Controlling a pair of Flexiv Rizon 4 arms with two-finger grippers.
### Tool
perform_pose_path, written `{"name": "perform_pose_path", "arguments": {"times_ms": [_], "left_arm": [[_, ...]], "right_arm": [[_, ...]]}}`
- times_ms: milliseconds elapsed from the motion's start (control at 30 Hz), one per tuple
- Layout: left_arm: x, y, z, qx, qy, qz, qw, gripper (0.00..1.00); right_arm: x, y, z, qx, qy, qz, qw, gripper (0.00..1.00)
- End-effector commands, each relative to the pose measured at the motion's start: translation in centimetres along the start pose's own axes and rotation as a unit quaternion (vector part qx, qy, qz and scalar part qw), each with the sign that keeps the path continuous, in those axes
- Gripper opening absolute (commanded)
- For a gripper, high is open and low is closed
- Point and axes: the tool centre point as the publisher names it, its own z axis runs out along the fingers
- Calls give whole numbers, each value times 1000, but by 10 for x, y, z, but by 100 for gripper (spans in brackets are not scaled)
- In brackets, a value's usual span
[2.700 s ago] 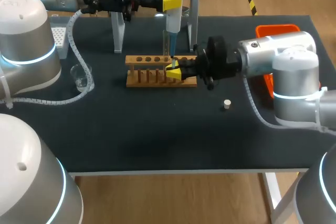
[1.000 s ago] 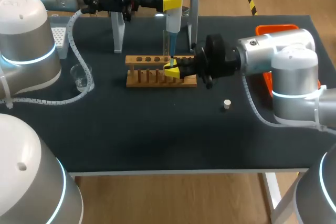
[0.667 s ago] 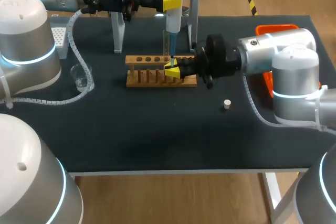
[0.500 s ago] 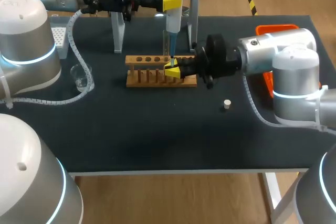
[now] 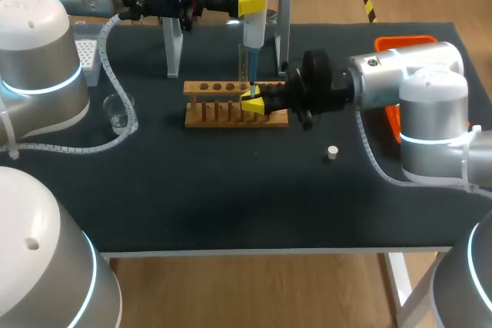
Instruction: Invert the test tube, pick up the pipette, mount the tip to pipette, aspirate from beaker and dispense into the tube, eject the tip, return the pipette, and cap with the stopper.
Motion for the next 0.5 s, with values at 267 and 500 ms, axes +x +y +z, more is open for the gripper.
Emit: {"name": "perform_pose_path", "arguments": {"times_ms": [267, 500], "left_arm": [[-1, -1, -1, -1, 2, 0, 1000, 0], [-1, -1, -1, -1, 2, 0, 1000, 0]], "right_arm": [[-1, 2, 0, 1, -1, -1, 1000, 0], [-3, 3, 1, 0, -1, -2, 1000, 0]]}}
